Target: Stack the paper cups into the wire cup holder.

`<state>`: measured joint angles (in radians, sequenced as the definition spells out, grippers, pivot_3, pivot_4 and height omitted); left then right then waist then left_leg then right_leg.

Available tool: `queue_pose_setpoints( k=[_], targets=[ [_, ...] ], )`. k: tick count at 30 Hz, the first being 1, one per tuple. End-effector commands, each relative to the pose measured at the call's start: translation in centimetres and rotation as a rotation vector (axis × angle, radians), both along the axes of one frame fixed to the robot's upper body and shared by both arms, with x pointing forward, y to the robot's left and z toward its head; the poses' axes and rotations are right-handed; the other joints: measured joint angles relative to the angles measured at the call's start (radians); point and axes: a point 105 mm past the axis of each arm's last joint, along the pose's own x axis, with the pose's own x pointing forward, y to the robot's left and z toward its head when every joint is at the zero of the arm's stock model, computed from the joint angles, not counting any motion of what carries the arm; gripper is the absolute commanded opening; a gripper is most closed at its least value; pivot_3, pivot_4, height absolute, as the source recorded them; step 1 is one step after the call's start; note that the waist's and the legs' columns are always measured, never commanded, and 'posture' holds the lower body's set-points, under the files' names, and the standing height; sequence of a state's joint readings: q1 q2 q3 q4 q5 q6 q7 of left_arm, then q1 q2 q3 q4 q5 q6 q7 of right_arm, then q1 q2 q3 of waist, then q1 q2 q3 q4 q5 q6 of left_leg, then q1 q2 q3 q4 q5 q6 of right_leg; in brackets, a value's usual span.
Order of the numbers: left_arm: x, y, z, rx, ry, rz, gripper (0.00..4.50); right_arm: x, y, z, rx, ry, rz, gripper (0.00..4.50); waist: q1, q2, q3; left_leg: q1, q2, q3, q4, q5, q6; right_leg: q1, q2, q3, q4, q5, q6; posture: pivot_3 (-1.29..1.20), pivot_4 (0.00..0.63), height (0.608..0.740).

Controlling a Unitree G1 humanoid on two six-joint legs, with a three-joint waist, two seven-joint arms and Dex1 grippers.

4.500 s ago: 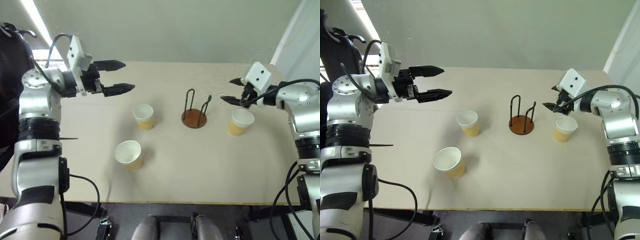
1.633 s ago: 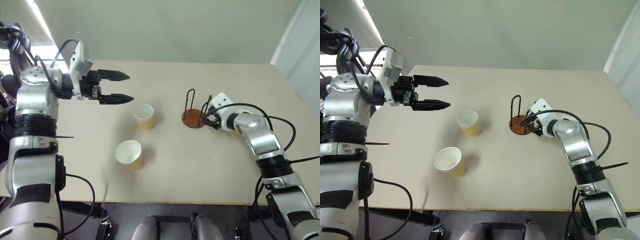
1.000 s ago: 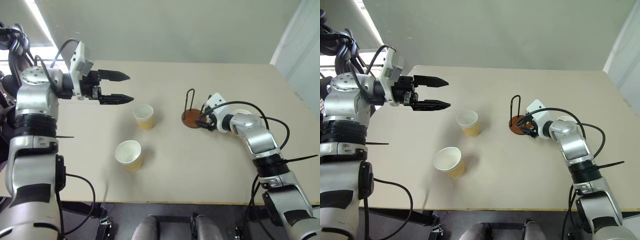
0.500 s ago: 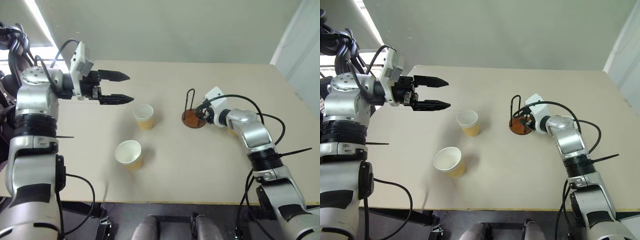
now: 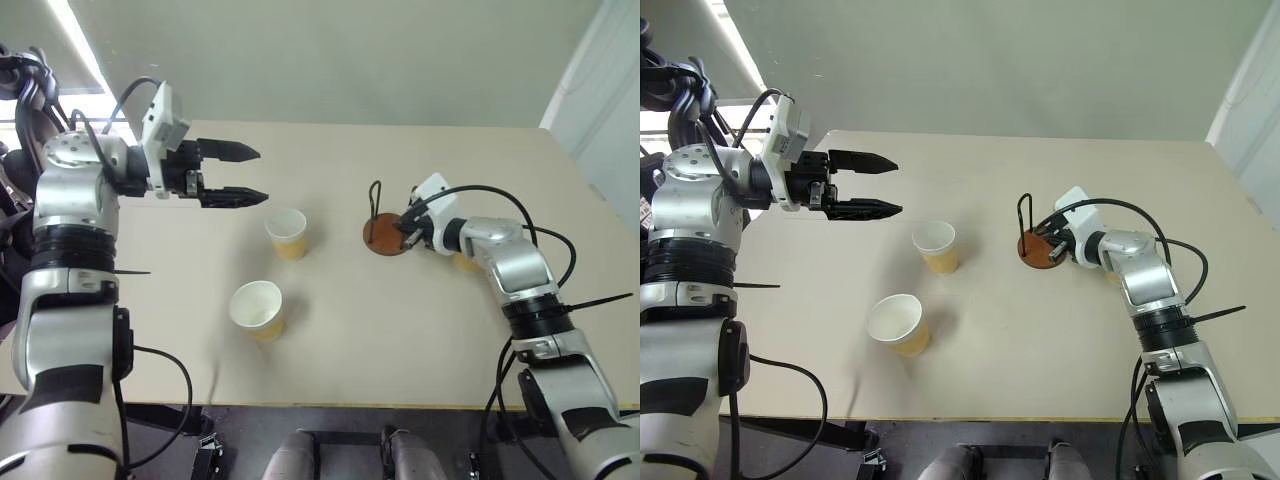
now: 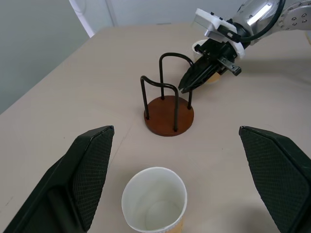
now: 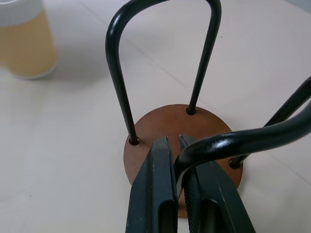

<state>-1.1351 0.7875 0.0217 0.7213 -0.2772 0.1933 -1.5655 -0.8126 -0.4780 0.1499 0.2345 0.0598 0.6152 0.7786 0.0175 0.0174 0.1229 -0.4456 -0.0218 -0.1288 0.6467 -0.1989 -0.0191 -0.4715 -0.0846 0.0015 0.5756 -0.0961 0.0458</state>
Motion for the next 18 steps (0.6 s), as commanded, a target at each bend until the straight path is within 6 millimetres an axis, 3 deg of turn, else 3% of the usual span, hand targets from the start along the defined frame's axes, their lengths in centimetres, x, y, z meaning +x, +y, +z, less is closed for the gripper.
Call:
queue_pose_setpoints(
  k=[1,9,18],
  targets=[
    [-0.45,-0.08,1.53,0.013,-0.051,-0.027,4.44,-0.68,0.86,1.37,-0.012,-0.017,0.108,0.03,0.0,0.0,0.0,0.0,0.0,0.0,0.0,0.0,0.0,0.0,0.0,0.0,0.0,0.0,0.0,0.0,0.15,0.74],
    [-0.38,-0.15,1.58,0.015,-0.049,-0.027,4.44,-1.35,0.63,1.85,-0.072,0.013,0.205,0.03,-0.001,0.0,0.0,0.0,0.0,0.0,0.0,0.0,0.001,0.0,0.0,0.0,0.0,0.0,0.0,0.0,0.15,0.74],
    [-0.34,-0.28,1.45,0.013,-0.048,-0.029,4.44,-1.09,-0.01,1.86,-0.074,0.047,0.165,0.03,-0.001,0.0,0.0,0.0,0.0,0.0,0.0,0.001,0.001,0.0,0.0,0.0,0.0,0.0,0.0,0.0,0.15,0.74]
  ],
)
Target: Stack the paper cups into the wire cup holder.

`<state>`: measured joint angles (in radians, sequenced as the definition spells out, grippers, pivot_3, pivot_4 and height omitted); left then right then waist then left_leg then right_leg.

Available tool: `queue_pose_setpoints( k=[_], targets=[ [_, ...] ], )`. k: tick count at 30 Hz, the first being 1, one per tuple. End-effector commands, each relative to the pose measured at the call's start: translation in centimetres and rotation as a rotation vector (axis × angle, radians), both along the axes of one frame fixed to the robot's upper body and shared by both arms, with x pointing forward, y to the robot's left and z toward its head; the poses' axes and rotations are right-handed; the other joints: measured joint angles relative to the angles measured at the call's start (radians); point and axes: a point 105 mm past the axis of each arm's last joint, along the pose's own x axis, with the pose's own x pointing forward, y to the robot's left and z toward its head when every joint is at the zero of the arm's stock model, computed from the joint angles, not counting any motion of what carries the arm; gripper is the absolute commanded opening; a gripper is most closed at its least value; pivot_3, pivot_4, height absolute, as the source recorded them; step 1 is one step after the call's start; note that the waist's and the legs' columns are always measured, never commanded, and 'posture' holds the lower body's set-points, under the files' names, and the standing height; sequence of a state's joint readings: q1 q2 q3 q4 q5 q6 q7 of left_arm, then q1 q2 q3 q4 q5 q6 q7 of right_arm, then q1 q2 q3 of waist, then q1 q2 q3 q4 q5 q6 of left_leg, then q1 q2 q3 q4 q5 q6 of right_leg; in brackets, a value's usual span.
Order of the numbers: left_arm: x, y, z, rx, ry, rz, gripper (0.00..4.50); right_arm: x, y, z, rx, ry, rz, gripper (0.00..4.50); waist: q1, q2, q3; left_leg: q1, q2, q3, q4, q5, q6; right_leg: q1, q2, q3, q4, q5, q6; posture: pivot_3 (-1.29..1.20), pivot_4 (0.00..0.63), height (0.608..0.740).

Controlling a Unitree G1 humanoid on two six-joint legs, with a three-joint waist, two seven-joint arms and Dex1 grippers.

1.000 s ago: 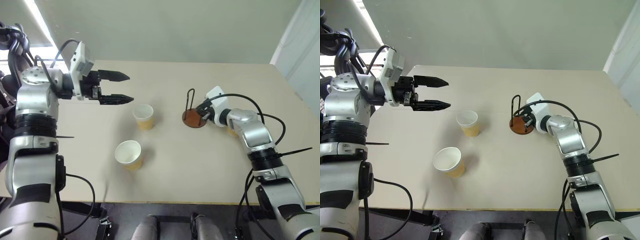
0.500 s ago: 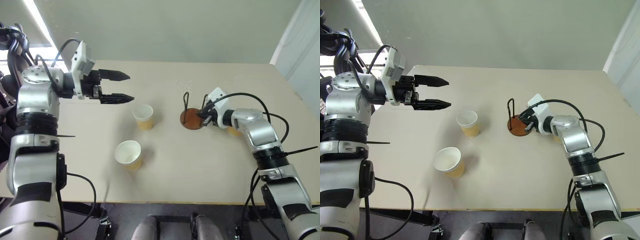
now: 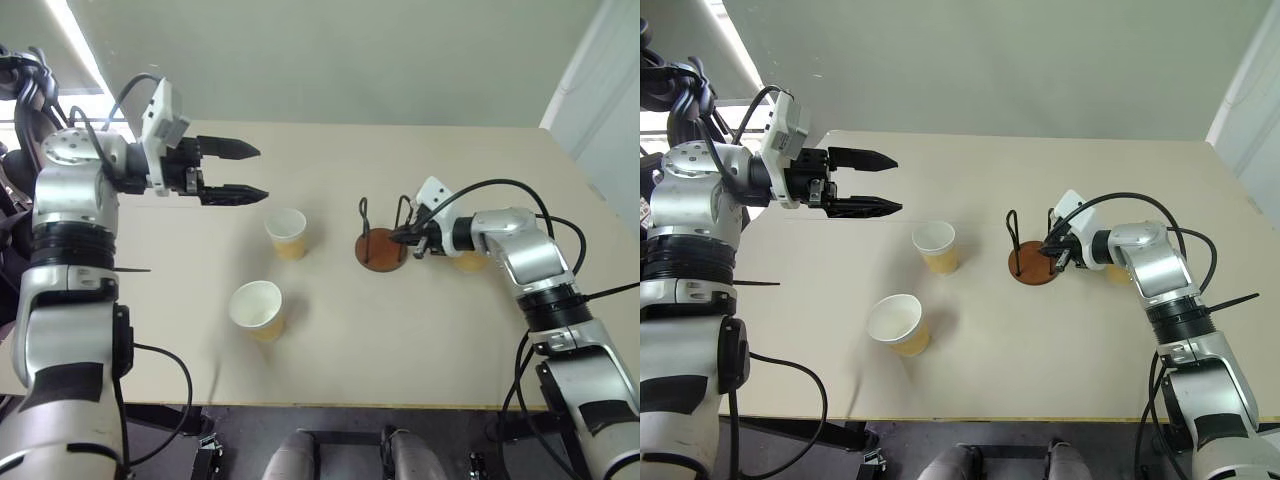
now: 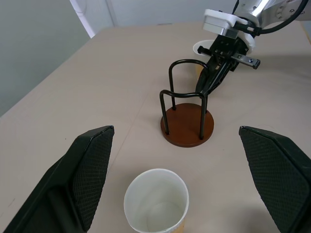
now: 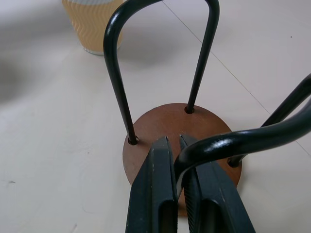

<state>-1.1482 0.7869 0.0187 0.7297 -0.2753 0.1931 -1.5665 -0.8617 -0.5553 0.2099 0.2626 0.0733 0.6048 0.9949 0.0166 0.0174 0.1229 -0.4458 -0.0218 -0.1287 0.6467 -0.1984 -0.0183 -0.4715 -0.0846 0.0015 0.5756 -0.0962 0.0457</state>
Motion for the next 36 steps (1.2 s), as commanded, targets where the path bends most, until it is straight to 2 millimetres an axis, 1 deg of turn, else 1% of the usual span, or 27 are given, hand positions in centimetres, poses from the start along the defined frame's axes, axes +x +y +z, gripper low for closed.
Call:
queue_pose_setpoints(
  k=[1,7,17,22,23,25,31,36],
  targets=[
    [-0.4,-0.2,1.2,0.013,-0.045,-0.028,4.44,0.1,-0.2,1.6,0.002,-0.033,-0.012,0.03,0.0,0.0,0.0,0.0,0.0,0.0,0.0,0.0,0.0,0.0,0.0,0.0,0.0,0.0,0.0,0.0,0.15,0.74],
    [-0.3,-0.4,1.2,0.01,-0.046,-0.034,4.44,-0.7,-0.1,1.0,-0.007,0.003,0.0,0.03,0.001,0.0,0.0,0.0,0.0,0.0,0.0,0.0,0.0,0.0,0.0,0.0,0.0,0.0,0.0,0.0,0.15,0.74],
    [-0.2,-0.5,1.2,0.005,-0.05,-0.036,4.44,-0.8,-0.4,0.9,-0.027,0.009,0.009,0.03,0.0,0.0,0.0,0.0,0.0,0.0,0.0,0.0,0.0,0.0,0.0,0.0,0.0,0.0,0.0,0.0,0.15,0.74],
    [-0.3,-0.3,1.2,0.005,-0.05,-0.032,4.44,-0.8,-0.4,0.5,-0.043,0.013,0.019,0.03,0.0,0.0,0.0,0.0,0.0,0.0,0.0,0.0,0.0,0.0,0.0,0.0,0.0,0.0,0.0,0.0,0.15,0.74],
    [-0.3,-0.3,1.2,0.005,-0.05,-0.032,4.44,-0.8,-0.5,0.4,-0.047,0.013,0.02,0.6,0.0,0.0,0.0,0.0,0.0,0.0,0.0,0.0,0.0,0.0,0.0,0.0,0.0,0.0,0.0,0.0,0.15,0.74],
    [-0.3,-0.3,1.2,0.004,-0.051,-0.03,4.44,-0.7,-0.5,0.3,-0.053,0.015,0.017,1.07,0.0,0.0,0.0,0.0,0.0,0.0,0.0,0.0,0.0,0.0,0.0,0.0,0.0,0.0,0.0,0.0,0.15,0.74],
    [-0.3,-0.2,1.2,0.003,-0.052,-0.028,4.44,-0.4,-0.7,0.2,-0.061,0.014,0.007,3.04,0.0,0.0,0.0,0.0,0.0,0.0,0.0,0.0,0.0,0.0,0.0,0.0,0.0,0.0,0.0,0.0,0.15,0.74],
    [-0.3,-0.2,1.3,0.003,-0.054,-0.029,4.44,-0.4,-0.9,0.2,-0.064,0.015,0.01,3.04,0.0,0.0,0.0,0.0,0.0,0.0,0.0,0.0,0.0,0.0,0.0,0.0,0.0,0.0,0.0,0.0,0.15,0.74]
  ],
)
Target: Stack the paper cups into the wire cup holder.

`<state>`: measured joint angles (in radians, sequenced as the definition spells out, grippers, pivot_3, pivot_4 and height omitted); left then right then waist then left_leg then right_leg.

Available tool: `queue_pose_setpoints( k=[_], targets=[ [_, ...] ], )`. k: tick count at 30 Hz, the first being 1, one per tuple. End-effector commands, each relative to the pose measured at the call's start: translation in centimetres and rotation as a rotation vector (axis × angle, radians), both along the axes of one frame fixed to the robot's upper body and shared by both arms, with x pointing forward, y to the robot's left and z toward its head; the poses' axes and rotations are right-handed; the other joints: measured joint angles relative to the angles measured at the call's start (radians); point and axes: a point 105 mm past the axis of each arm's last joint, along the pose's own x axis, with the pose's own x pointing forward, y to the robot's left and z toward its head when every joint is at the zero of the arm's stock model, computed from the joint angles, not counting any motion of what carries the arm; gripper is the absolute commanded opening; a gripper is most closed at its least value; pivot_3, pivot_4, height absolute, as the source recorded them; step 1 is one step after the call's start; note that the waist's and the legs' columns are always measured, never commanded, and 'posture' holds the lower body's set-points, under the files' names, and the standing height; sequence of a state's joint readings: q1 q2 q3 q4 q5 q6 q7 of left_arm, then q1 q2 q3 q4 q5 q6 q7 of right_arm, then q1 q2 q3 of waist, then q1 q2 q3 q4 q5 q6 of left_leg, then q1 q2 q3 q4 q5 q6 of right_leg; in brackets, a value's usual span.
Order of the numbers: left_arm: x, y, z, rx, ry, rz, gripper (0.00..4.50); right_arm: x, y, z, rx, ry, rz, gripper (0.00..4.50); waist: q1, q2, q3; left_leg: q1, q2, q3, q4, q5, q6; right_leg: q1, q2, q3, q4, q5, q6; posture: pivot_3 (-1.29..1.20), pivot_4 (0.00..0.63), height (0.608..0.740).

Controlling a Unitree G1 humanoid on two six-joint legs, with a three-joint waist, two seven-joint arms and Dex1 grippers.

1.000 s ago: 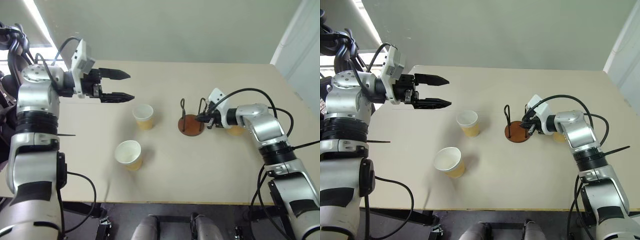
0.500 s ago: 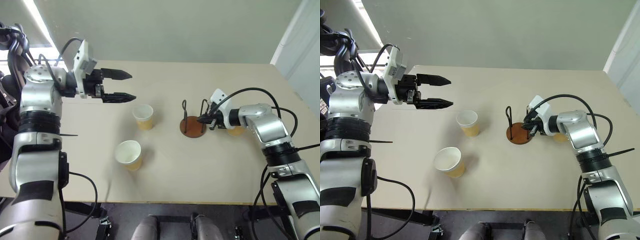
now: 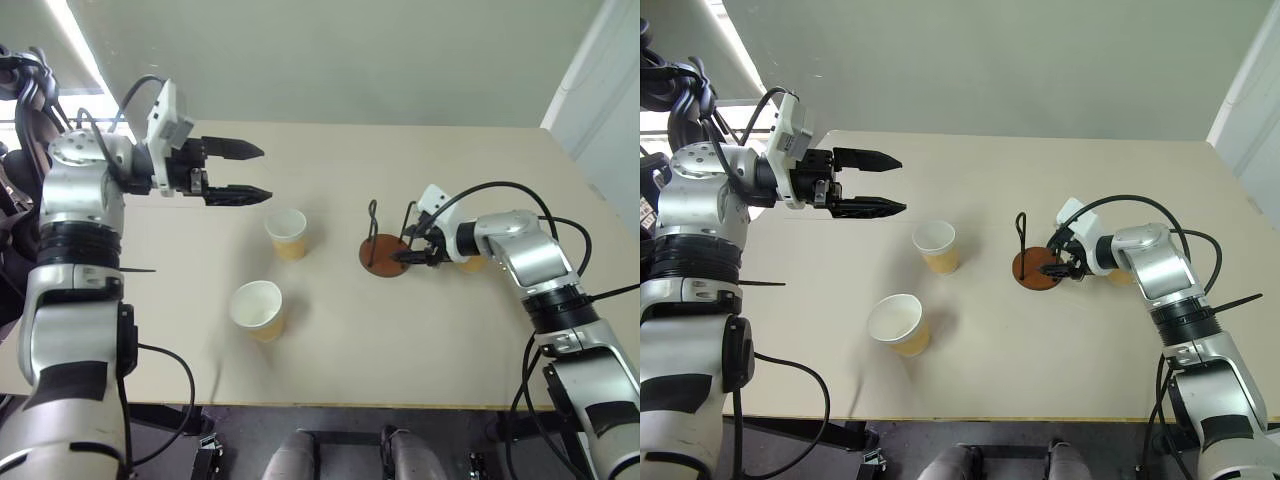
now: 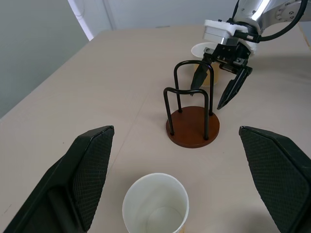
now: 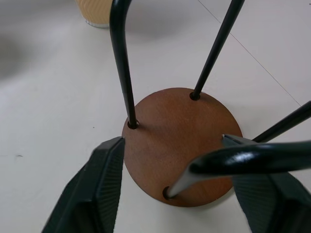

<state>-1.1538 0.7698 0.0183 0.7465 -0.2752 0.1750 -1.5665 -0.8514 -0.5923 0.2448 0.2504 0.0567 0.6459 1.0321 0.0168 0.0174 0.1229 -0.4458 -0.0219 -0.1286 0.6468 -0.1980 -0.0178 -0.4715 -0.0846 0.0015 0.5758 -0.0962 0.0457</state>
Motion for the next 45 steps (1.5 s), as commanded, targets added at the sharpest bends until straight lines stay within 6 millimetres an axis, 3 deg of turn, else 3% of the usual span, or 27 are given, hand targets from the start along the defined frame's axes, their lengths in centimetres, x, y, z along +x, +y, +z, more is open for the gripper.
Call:
queue_pose_setpoints(
  k=[1,9,18,26,33,45],
  targets=[
    [-0.5,0.2,1.4,0.011,-0.05,-0.016,4.44,0.1,-0.3,1.4,-0.009,-0.045,0.016,3.04,0.0,0.0,0.0,0.0,0.0,0.0,0.0,0.0,0.0,0.0,0.0,0.0,0.0,0.0,0.0,0.0,0.15,0.74],
    [-0.5,0.1,1.5,0.013,-0.053,-0.017,4.44,0.0,-2.5,2.4,-0.085,-0.085,0.02,3.04,0.001,0.0,0.0,0.0,0.0,0.0,0.0,0.0,0.0,0.0,0.0,0.0,0.0,0.0,0.0,0.0,0.15,0.74],
    [0.0,0.2,0.8,0.027,-0.038,0.001,4.44,0.1,-4.1,4.9,-0.088,-0.147,-0.012,3.04,0.0,0.0,0.0,0.0,0.0,0.0,0.0,0.0,0.0,0.0,0.0,0.0,0.0,0.0,0.0,0.0,0.15,0.74],
    [0.8,1.6,0.3,0.255,-0.161,0.073,4.44,-0.3,-5.1,7.4,-0.085,-0.207,-0.021,3.04,0.0,0.0,0.0,-0.001,0.0,0.0,0.0,0.0,0.0,0.0,0.0,0.0,-0.001,0.0,0.0,0.0,0.15,0.74],
    [1.3,2.8,-1.1,0.442,-0.207,0.105,4.44,-2.0,-4.7,11.6,-0.091,-0.31,0.052,3.04,-0.001,0.0,0.0,-0.004,0.0,0.0,0.0,0.0,0.001,-0.004,0.0,0.0,-0.001,0.0,0.0,0.0,0.15,0.74],
    [1.6,1.6,-2.8,0.448,-0.115,0.042,4.44,-5.5,-2.4,13.9,-0.056,-0.307,0.28,3.04,0.0,0.0,0.0,-0.006,0.0,0.0,0.0,0.001,0.001,-0.004,0.001,0.0,-0.001,0.0,0.001,0.0,0.15,0.74]
  ],
)
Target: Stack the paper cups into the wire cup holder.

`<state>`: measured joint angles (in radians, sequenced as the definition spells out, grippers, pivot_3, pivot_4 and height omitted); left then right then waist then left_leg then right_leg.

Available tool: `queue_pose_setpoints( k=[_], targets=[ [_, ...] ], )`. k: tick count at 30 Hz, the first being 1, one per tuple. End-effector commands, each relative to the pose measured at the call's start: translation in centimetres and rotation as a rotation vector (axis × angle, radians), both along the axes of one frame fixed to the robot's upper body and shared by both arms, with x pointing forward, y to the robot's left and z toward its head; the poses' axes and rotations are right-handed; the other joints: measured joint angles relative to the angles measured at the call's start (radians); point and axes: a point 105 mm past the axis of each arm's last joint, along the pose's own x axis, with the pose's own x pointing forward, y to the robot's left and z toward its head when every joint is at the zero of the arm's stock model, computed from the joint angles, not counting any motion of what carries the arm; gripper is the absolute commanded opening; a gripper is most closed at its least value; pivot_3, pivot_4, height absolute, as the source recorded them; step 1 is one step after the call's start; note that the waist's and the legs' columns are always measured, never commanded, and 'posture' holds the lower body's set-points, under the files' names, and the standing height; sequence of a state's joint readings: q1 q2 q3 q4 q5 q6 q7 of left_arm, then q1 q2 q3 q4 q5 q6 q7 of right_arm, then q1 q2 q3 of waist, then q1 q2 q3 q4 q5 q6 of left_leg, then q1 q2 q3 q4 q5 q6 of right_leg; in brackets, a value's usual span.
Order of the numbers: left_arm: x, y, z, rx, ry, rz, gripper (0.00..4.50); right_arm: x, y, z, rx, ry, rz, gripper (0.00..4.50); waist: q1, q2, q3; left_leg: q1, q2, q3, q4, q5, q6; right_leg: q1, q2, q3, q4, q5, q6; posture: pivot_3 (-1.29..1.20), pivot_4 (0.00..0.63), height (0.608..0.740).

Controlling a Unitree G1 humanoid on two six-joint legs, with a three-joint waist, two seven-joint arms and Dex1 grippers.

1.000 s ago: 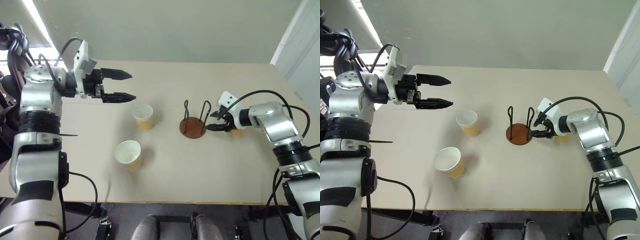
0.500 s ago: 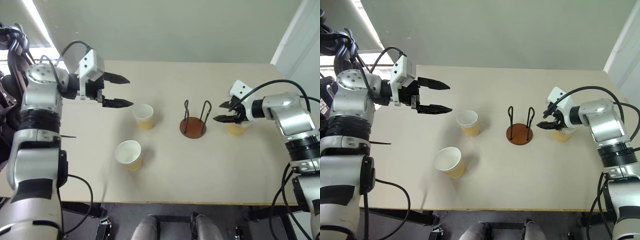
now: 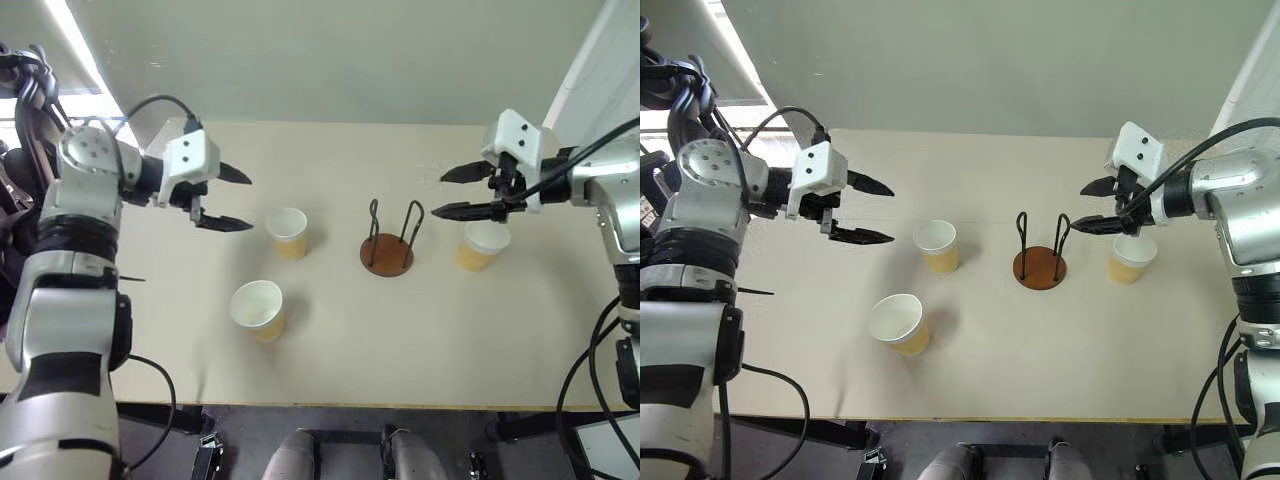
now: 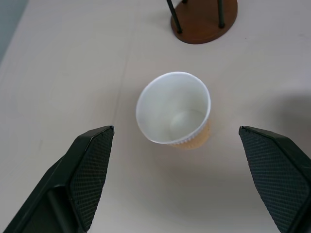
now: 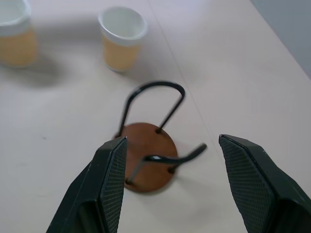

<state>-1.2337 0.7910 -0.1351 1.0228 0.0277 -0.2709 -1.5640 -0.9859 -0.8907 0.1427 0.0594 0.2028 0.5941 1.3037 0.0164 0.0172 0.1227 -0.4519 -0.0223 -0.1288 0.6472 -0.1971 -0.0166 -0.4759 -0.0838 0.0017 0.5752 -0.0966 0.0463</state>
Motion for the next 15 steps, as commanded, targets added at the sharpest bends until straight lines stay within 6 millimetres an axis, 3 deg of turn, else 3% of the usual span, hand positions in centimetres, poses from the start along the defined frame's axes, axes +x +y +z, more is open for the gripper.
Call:
queue_pose_setpoints(
  k=[1,6,15],
  targets=[
    [0.1,-0.8,1.3,-0.004,-0.012,-0.021,4.44,-1.5,0.6,2.7,0.01,-0.073,0.069,3.04,0.0,0.0,0.0,0.0,0.0,0.0,0.0,0.0,0.0,0.0,0.0,0.0,0.0,0.0,0.0,0.0,0.15,0.74],
    [0.7,-1.4,0.8,0.038,-0.006,-0.013,4.44,-1.5,0.7,2.9,-0.001,-0.079,0.076,3.04,0.0,0.0,0.0,0.0,0.0,0.0,0.0,0.0,0.0,0.0,0.0,0.0,0.0,0.0,0.0,0.0,0.15,0.74],
    [1.4,-1.6,0.1,0.261,-0.027,-0.023,4.44,-1.1,0.2,2.9,-0.036,-0.075,0.059,3.04,-0.001,0.0,0.0,0.0,0.0,0.001,0.001,0.0,0.001,0.0,0.0,0.0,0.0,0.0,0.0,0.0,0.15,0.74]
  ],
)
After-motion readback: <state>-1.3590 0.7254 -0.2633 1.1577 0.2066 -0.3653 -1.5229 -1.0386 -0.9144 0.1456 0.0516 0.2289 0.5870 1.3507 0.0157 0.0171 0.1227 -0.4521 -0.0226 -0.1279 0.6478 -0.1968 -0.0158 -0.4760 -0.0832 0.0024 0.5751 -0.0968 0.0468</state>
